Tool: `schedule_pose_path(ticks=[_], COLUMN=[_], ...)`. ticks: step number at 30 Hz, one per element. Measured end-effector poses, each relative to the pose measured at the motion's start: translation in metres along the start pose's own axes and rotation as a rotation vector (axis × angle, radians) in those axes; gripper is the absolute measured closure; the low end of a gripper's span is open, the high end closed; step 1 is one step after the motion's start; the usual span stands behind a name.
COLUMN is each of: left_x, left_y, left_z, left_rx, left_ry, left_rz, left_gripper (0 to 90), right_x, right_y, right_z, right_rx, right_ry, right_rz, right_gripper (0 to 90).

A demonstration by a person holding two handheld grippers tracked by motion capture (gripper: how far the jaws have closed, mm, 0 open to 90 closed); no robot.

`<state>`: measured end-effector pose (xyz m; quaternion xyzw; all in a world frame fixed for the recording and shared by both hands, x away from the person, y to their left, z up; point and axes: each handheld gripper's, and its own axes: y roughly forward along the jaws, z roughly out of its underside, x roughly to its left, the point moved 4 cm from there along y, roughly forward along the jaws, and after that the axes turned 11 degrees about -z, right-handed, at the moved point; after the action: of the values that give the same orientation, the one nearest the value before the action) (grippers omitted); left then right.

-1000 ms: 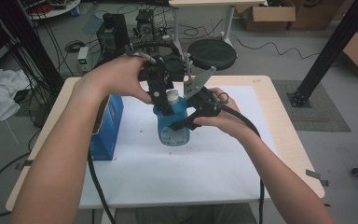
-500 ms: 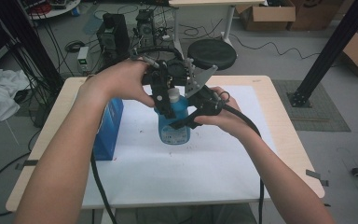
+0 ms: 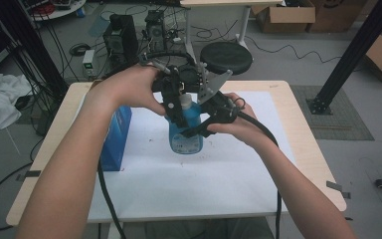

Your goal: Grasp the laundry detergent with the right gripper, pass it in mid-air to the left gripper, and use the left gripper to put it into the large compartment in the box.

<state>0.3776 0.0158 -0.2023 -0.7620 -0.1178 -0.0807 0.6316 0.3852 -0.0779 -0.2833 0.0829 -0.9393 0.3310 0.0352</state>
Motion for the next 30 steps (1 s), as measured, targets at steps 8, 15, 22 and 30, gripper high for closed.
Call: schedule_pose_path(ticks=[8,15,22,30], left_x=[-0.0011,0.0,-0.0006,-0.0015], left_y=[-0.0002,0.0003,0.0021,0.003], left_z=[0.0001,0.0006,-0.001,-0.0019], left_rx=[-0.003,-0.001,0.0,0.001], left_ry=[-0.004,0.003,0.004,0.009], left_rz=[0.005,-0.011,-0.012,-0.016], left_gripper=[23.9,25.2,28.3,31.3], right_x=[-0.0002,-0.0004,0.0003,0.0002], right_y=[0.0018,0.0009,0.001,-0.0004], right_z=[0.0011,0.0005,0.0013,0.0022], right_rx=[0.007,-0.003,0.003,0.003], right_ry=[-0.002,0.0,0.002,0.006], right_rz=[0.006,0.001,-0.002,0.002], right_gripper=[46.0,46.0,46.0,46.0])
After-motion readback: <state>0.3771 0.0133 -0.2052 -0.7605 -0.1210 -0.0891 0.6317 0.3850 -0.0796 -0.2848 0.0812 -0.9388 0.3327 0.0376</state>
